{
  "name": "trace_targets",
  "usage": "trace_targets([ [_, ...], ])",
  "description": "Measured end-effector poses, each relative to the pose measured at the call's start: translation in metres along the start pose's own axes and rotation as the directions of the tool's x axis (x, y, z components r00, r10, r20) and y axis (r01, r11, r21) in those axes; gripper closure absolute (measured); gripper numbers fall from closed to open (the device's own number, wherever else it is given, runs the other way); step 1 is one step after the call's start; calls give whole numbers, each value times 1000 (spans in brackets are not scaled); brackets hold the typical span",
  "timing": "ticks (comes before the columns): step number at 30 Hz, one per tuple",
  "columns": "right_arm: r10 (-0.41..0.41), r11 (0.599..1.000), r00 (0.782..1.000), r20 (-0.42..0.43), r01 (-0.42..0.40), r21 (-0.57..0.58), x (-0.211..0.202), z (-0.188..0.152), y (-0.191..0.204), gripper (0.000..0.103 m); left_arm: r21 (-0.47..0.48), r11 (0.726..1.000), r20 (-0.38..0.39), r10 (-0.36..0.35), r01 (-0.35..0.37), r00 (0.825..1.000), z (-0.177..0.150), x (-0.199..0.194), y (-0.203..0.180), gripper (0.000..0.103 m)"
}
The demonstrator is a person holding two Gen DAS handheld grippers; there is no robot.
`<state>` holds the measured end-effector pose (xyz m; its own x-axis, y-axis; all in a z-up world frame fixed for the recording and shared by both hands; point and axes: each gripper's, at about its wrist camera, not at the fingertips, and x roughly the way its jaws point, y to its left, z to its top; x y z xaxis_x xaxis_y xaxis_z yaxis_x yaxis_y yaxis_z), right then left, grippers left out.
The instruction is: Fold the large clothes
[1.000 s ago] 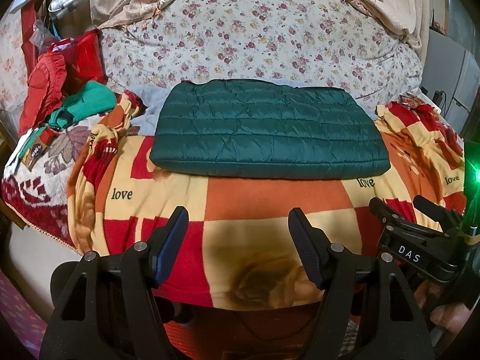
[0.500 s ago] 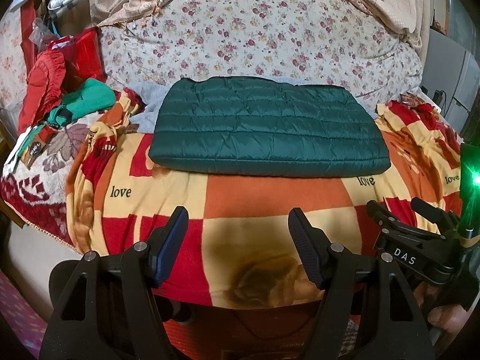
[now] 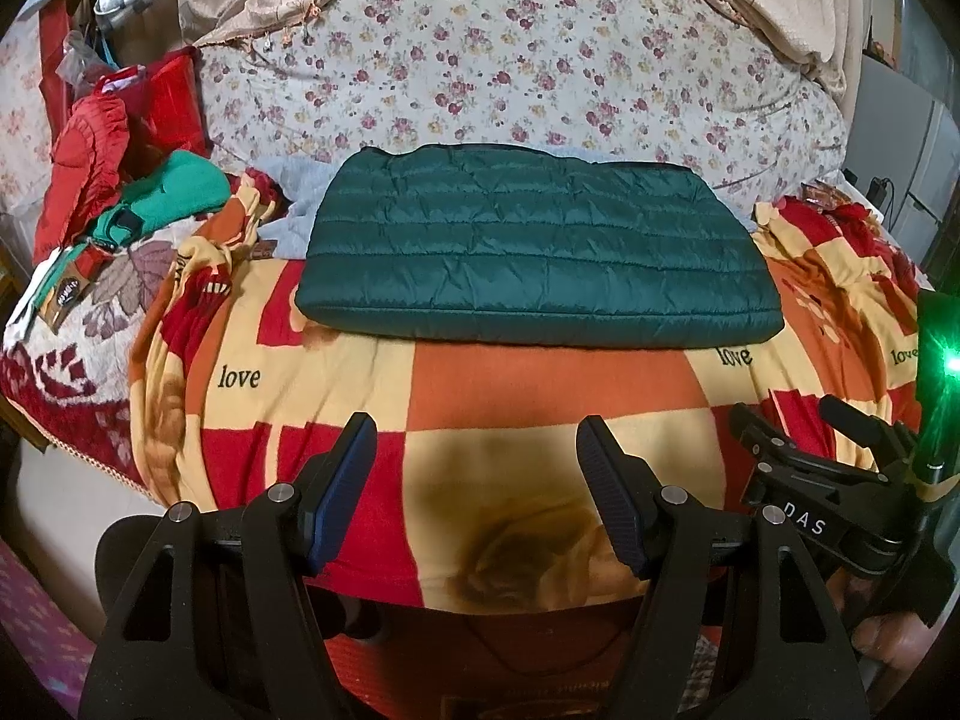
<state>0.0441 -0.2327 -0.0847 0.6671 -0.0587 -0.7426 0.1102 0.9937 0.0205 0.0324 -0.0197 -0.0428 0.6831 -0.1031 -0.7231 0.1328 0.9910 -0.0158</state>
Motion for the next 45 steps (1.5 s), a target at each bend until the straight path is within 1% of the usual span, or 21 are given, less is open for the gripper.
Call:
trace_targets([
  [12, 2, 1000, 1000, -9, -2, 4, 4, -2, -2, 11, -8, 1000, -12, 1, -1, 1000, -3, 6, 2, 34],
  [21, 2, 1000, 1000, -18, -2, 4, 8, -3, -2, 11, -7, 1000, 18, 27, -27, 999, 0, 3, 6, 34],
  [39, 0, 1000, 1000, -19, 0, 4, 8, -4, -2, 11, -7, 1000, 5, 22, -22, 1000, 1, 5, 7, 34],
  [45, -28, 999, 1000, -8, 28, -18, 7, -4, 1, 11, -11, 999, 19, 40, -40, 999, 4, 6, 12, 34],
])
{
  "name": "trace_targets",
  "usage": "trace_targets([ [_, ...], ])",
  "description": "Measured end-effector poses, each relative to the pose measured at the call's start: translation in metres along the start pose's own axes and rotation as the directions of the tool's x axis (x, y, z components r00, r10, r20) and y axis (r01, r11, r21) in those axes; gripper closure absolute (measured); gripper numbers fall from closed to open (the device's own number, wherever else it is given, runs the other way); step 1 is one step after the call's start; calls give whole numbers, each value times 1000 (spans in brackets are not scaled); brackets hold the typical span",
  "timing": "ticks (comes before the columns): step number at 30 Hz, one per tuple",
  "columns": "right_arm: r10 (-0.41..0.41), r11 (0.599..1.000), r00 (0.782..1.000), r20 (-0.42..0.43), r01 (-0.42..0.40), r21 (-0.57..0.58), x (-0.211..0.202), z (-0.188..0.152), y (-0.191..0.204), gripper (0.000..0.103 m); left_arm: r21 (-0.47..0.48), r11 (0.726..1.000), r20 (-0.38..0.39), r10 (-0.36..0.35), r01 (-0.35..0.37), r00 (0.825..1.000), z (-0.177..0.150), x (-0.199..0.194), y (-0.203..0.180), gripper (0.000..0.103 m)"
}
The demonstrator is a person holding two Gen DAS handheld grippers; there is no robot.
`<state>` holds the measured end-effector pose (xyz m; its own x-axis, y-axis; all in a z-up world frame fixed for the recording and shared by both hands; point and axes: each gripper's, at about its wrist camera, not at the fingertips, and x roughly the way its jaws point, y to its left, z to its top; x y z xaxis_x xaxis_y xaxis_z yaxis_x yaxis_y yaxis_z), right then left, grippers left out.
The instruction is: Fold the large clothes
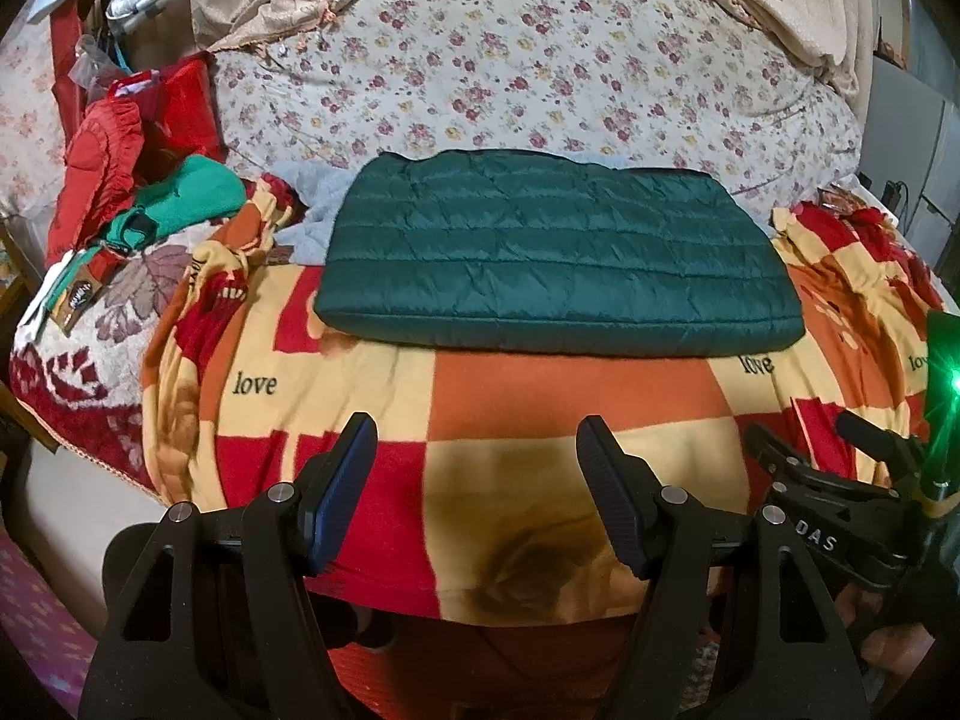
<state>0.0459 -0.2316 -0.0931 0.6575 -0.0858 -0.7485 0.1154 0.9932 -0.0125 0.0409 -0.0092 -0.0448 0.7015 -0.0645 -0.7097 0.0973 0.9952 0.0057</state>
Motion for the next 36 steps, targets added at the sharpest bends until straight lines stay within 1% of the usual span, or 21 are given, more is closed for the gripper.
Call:
trace_targets([
  [5, -34, 999, 999, 41, 35, -38, -9, 5, 7, 11, -46, 999, 11, 30, -29, 999, 6, -2, 19, 34],
  [7, -36, 998, 998, 51, 38, -53, -12, 9, 8, 11, -63, 997, 26, 43, -41, 999, 12, -5, 29, 34],
  [9, -34, 998, 997, 65, 37, -52, -15, 18, 4, 11, -67, 996, 37, 53, -50, 998, 20, -5, 37, 34],
  [10, -31, 999, 997, 70, 34, -38, -14, 24, -2, 11, -69, 996, 27, 52, -50, 998, 26, -1, 44, 34],
  [12, 9, 1000, 998, 58, -9, 7, -6, 37, -20, 11, -90, 996, -25, 22, -24, 999, 37, 14, 58, 34],
  [14, 68, 994, 997, 28, -70, 78, 11, 49, -46, 11, -135, 991, -50, -12, 6, 999, 49, 34, 76, 34],
  [16, 109, 984, 994, 17, -110, 143, 25, 59, -69, 11, -147, 989, -52, -4, -4, 999, 59, 52, 88, 34],
  [17, 130, 977, 991, 15, -130, 167, 30, 62, -78, 11, -147, 989, -62, -10, 1, 998, 65, 66, 97, 34],
  [19, 164, 959, 986, 9, -162, 234, 46, 69, -101, 11, -172, 984, -108, -55, 36, 993, 73, 97, 115, 34],
  [21, 201, 935, 980, 6, -194, 297, 61, 73, -119, 11, -217, 973, -141, -113, 81, 984, 77, 121, 132, 34],
  [22, 221, 921, 975, 1, -209, 328, 70, 75, -127, 11, -255, 961, -155, -150, 107, 977, 78, 136, 143, 34],
  [24, 270, 888, 963, -6, -247, 387, 87, 78, -139, 11, -302, 940, -151, -210, 158, 966, 82, 152, 156, 34],
  [27, 345, 845, 938, -16, -303, 440, 115, 83, -150, 11, -330, 913, -138, -300, 241, 944, 89, 168, 163, 34],
  [28, 361, 837, 932, -19, -315, 448, 122, 86, -151, 11, -330, 901, -138, -340, 280, 930, 93, 174, 163, 34],
  [29, 378, 827, 926, -22, -327, 457, 132, 90, -152, 11, -331, 887, -141, -383, 321, 913, 98, 181, 161, 34],
  [31, 400, 814, 916, -24, -343, 470, 147, 97, -153, 11, -342, 862, -146, -443, 375, 885, 106, 194, 158, 34],
  [32, 415, 803, 910, -25, -353, 479, 154, 100, -154, 11, -351, 843, -147, -479, 407, 865, 111, 202, 156, 34],
  [33, 430, 792, 903, -23, -364, 490, 162, 103, -154, 11, -353, 829, -157, -510, 434, 846, 115, 211, 152, 26],
  [34, 440, 784, 898, -21, -373, 496, 168, 107, -154, 10, -351, 823, -167, -524, 446, 835, 119, 218, 149, 22],
  [35, 448, 779, 894, -22, -378, 500, 174, 110, -155, 10, -345, 819, -181, -538, 459, 823, 122, 229, 144, 21],
  [36, 455, 773, 890, -20, -384, 504, 177, 112, -156, 9, -344, 821, -198, -538, 456, 820, 124, 237, 139, 20],
])
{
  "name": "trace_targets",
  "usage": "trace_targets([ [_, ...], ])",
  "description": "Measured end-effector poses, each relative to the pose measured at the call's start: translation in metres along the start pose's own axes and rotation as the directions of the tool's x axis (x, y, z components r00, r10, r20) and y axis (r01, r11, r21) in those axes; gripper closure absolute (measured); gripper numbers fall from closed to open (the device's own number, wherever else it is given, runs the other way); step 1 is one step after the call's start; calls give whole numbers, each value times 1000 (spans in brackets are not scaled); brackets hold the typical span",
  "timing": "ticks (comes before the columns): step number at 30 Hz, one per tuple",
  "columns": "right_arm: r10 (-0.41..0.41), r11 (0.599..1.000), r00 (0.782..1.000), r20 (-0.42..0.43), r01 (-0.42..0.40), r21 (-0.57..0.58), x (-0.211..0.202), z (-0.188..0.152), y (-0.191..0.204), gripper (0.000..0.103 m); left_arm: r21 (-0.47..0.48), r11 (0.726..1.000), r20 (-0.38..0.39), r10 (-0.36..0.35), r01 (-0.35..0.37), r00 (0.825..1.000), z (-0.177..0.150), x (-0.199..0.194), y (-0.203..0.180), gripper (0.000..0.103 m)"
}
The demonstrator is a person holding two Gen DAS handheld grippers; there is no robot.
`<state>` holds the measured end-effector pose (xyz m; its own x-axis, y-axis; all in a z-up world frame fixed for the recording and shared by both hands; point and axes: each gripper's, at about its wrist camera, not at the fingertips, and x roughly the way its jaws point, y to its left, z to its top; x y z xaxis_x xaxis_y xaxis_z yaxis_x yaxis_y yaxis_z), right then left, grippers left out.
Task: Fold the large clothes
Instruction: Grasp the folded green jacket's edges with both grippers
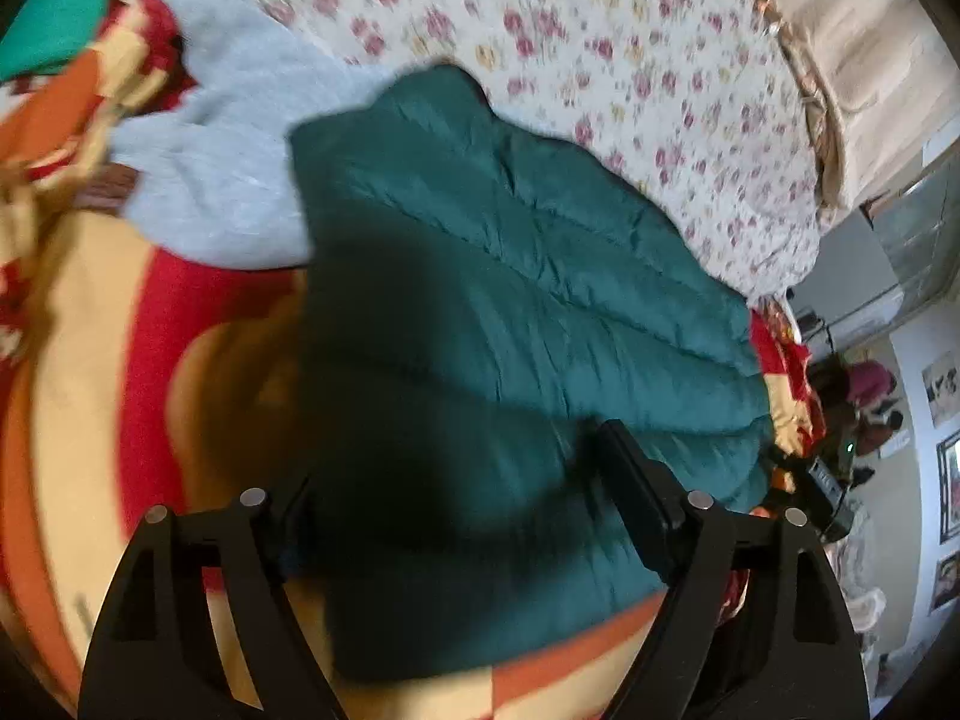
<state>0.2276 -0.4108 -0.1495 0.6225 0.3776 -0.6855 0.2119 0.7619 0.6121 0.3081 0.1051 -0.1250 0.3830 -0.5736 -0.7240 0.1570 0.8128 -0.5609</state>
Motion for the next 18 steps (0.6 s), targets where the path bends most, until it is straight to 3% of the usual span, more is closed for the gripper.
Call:
trace_targets([
  [3, 10, 1000, 1000, 4, -10, 4, 3, 5, -1, 11, -28, 999, -15, 18, -19, 1000, 7, 19, -4, 13],
  [4, 7, 1000, 1000, 5, -7, 5, 3, 6, -1, 19, -18, 998, -22, 57, -57, 998, 7, 21, -12, 16],
  [5, 18, 1000, 1000, -4, -18, 13, 1, 7, -2, 34, -17, 997, -22, 75, -75, 997, 7, 20, -17, 31],
  [6, 40, 999, 999, -11, -39, 27, -1, 8, -3, 39, -21, 996, -23, 80, -81, 996, 6, 17, -20, 44],
  [8, 81, 996, 997, -19, -80, 46, -10, 7, -4, 57, -10, 995, -20, 100, -100, 995, 6, 5, -31, 63],
  [9, 95, 995, 995, -19, -94, 45, -15, 5, -3, 61, -2, 995, -15, 95, -95, 995, 5, -2, -35, 73],
  [11, 120, 992, 993, -19, -119, 31, -30, -5, 2, 73, 5, 999, -14, 36, -36, 999, -1, -22, -45, 85],
  [13, 173, 985, 984, -33, -172, 27, -41, -17, 5, 84, 28, 1000, -6, 0, 0, 1000, -13, -40, -55, 86],
  [15, 185, 983, 982, -37, -184, 23, -49, -31, 6, 84, 79, 997, 13, 24, -25, 1000, -28, -51, -66, 85],
  [18, 103, 995, 994, -36, -104, -8, -45, -41, 3, 84, 114, 986, 31, 119, -122, 992, -38, -45, -71, 81],
])
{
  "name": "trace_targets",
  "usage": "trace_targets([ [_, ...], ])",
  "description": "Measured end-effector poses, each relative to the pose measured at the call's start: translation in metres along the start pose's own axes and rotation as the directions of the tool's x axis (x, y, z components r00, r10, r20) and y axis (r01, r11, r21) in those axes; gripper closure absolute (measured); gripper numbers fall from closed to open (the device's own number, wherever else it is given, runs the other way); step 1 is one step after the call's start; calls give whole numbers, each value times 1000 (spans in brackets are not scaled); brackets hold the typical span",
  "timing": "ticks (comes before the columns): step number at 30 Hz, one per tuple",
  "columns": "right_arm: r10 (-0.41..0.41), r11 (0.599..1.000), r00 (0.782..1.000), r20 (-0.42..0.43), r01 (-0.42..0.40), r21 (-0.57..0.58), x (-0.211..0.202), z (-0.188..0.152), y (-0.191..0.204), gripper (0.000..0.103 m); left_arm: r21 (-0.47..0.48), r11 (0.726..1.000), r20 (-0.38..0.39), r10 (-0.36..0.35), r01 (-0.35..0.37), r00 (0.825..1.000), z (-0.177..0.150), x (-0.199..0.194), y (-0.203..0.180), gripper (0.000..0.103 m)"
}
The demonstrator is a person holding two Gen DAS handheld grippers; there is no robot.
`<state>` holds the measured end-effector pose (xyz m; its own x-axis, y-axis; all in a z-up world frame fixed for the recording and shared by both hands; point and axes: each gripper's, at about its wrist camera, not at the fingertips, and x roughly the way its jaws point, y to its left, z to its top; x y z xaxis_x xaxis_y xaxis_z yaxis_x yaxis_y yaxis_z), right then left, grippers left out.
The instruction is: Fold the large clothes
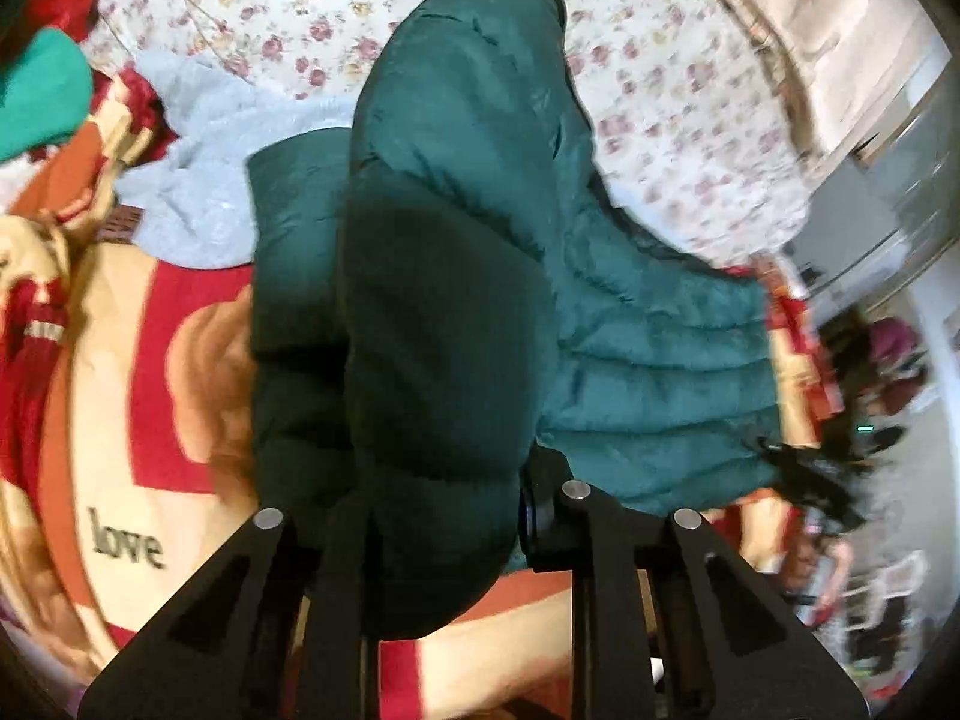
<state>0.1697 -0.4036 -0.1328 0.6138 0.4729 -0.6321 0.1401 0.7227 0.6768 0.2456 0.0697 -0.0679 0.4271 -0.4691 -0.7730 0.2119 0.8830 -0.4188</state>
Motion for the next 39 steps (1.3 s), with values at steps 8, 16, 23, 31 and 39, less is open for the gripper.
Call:
trace_targets([
  [8, -113, 989, 992, 58, 117, -85, 12, 31, 22, 82, -45, 987, 20, 153, -152, 988, 46, 41, 22, 70],
  [16, -192, 979, 980, 53, 195, -53, 40, 57, 11, 75, -70, 971, 31, 230, -227, 973, 69, 68, 25, 57],
  [23, -306, 928, 934, 185, 336, -161, -2, 52, 41, 46, -110, 993, 92, 61, -51, 994, 67, 15, 32, 55],
  [31, -316, 917, 918, 239, 360, -169, -13, 59, 43, 27, -202, 979, 178, 34, 2, 983, 73, -10, 52, 33],
  [39, -203, 975, 979, 25, 205, -84, 25, 47, -10, 20, -7, 998, 5, -62, 62, 998, 27, 37, 53, 24],
])
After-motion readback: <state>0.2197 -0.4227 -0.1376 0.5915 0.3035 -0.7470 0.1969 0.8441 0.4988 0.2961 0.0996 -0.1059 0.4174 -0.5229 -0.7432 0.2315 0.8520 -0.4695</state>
